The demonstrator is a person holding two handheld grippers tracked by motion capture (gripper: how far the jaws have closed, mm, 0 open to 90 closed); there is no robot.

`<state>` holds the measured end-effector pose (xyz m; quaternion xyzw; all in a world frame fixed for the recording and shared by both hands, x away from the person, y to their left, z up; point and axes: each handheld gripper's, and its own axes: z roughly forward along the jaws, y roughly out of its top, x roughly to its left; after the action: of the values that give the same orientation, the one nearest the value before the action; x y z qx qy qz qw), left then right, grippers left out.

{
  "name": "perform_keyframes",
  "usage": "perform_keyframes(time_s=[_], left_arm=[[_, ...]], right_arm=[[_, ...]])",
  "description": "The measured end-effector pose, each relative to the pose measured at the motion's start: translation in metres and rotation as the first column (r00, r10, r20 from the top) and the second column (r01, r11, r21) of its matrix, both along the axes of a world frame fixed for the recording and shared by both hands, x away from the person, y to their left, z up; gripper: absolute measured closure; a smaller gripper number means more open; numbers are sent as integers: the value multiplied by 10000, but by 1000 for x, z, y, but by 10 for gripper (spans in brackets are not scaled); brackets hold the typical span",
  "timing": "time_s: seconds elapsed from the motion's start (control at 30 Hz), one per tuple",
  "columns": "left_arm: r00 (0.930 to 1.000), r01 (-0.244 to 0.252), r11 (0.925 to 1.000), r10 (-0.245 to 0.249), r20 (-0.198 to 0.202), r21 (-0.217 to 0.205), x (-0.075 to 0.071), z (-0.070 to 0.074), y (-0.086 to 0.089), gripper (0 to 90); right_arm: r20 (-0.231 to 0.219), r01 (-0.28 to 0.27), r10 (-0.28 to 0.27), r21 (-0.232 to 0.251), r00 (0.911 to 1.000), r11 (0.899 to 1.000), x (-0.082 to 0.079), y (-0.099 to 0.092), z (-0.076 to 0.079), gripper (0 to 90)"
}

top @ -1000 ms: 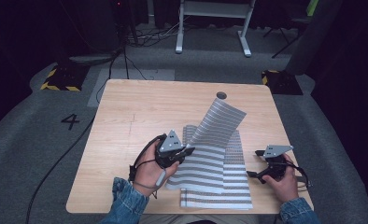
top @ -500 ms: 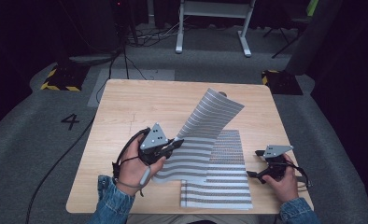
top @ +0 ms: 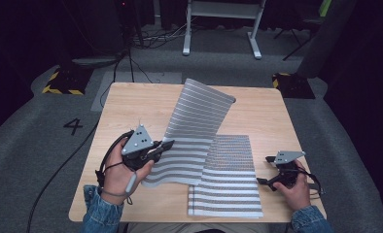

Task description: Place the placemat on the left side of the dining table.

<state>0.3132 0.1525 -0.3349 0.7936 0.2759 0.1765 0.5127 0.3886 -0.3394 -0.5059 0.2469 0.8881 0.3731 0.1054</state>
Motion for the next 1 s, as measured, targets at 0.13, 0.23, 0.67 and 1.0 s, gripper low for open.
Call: perform_keyframes(time_s=[0.13,0.23,0.67,1.0], left_arm=[[9997,-222,9998,222,-127,1,0,-2,11,884],[9977,-621,9981,619,-280,-45,2,-5,21,883],[9858,-1305,9872,1390,-938,917,18,-25,37,883],[9635,-1061,9880,1301,-2338,1127,30,-45,40,881]], right_arm=[[-17,-7,7,-25,10000,10000,0,0,0,2],[-26,-8,8,-19,10000,10000,0,0,0,3],[-54,-9,9,-8,10000,10000,0,0,1,3],[-57,-8,8,-5,10000,10000,0,0,1,4]])
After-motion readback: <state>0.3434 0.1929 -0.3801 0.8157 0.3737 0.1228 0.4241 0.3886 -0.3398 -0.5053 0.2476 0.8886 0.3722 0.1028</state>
